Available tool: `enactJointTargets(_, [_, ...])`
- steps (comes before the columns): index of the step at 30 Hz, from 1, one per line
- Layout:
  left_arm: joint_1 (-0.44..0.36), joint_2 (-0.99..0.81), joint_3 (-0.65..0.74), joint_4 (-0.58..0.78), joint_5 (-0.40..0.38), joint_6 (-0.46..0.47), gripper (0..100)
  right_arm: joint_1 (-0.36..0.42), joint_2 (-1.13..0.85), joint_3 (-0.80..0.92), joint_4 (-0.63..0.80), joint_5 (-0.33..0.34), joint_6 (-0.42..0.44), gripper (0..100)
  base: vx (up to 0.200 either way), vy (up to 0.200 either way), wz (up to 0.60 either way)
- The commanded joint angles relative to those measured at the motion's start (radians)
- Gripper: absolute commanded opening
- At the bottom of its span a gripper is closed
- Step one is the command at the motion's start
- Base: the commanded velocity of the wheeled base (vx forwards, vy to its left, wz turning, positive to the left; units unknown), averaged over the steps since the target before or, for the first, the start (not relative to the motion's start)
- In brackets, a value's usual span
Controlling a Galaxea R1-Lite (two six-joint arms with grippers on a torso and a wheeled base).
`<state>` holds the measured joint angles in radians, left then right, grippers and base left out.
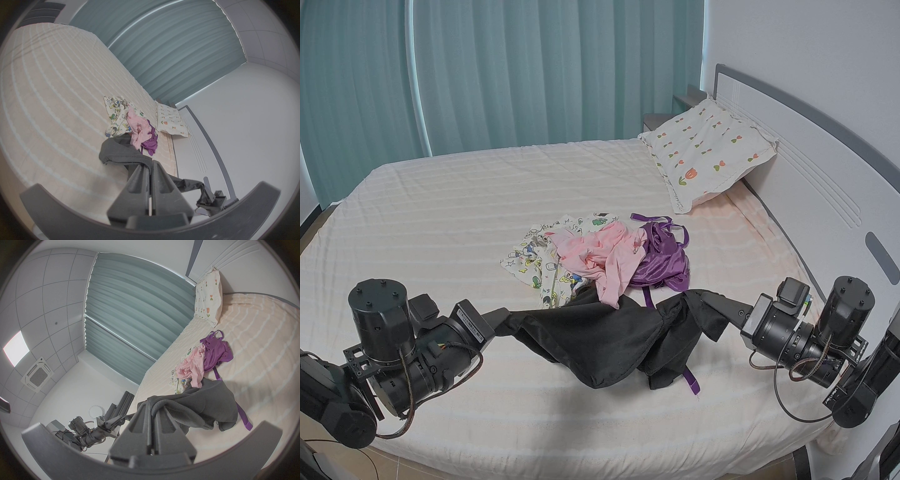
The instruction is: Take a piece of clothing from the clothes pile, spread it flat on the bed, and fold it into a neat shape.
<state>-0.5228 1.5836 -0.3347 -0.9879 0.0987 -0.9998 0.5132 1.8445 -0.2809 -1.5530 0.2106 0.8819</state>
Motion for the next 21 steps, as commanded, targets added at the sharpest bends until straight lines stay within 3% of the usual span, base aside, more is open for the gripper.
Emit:
enactJointTargets(1, [0.023, -0.002, -0.003, 0.0, -0.004, -0.003, 0, 0.001, -0.004, 0.0, -0.01, 0.0, -0.001, 0, 0.0, 0.2, 0.0])
enactJointTargets(13, [0.04, -0.028, -0.007, -0.002, 0.001, 0.001, 0, -0.002, 0.002, -0.004, -0.01, -0.004, -0.003, 0, 0.0, 0.2, 0.0])
enactJointTargets(21, [0.04, -0.073, -0.004, 0.006, -0.001, 0.004, 0, -0.001, -0.007, -0.009, -0.01, -0.05, -0.009, 0, 0.0, 0.2, 0.0])
